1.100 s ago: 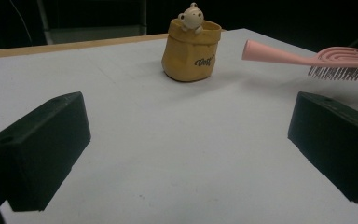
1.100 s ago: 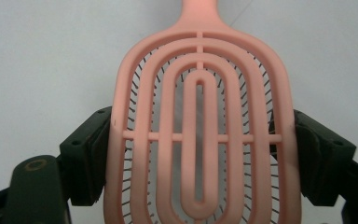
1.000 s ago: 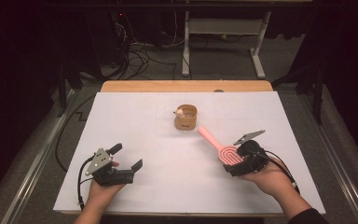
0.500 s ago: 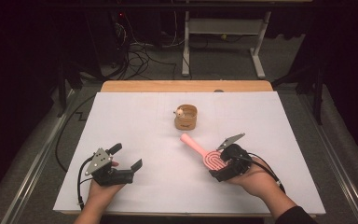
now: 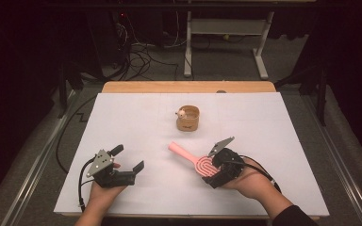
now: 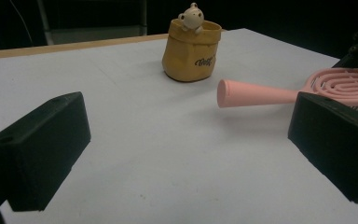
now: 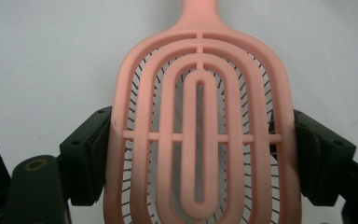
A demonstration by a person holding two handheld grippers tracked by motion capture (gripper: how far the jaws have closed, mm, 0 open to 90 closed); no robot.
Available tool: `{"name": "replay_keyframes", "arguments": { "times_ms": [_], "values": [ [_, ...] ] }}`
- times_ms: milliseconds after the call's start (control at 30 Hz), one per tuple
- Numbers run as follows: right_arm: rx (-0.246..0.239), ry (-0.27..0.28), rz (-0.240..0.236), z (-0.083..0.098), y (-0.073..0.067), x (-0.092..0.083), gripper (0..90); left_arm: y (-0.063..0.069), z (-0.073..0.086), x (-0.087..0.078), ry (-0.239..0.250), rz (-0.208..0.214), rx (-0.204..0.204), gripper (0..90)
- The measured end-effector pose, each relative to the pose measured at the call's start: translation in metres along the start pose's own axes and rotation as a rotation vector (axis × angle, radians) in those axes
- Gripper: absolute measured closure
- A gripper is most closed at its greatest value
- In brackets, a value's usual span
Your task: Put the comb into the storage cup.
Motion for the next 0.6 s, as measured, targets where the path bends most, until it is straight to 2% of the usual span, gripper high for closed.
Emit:
{"name": "replay_keyframes", "arguments": {
  "times_ms": [300, 467, 600],
  "values": [
    [-0.036, -0.013, -0.034, -0.005, -0.003, -0.001, 20.2, 0.001, 0.000, 0.001, -0.004, -0.004, 0.009, 0.0],
    [-0.069, -0.049, -0.063, -0.008, -0.003, -0.003, 20.2, 0.002, -0.003, 0.003, -0.001, -0.023, 0.026, 0.0],
    [-0.094, -0.071, -0.078, -0.012, -0.001, -0.007, 20.2, 0.005, -0.015, 0.007, 0.003, -0.029, 0.020, 0.0]
  ]
}}
Point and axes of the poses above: each handheld gripper's, and its own axes: x roughly forward along the jaws, z roughly out of its underside, y roughly to its right, the point moved 5 cm from there along x, roughly forward along the jaws, and after that the axes turned 12 degrees about -x, right-handed, at the moved point
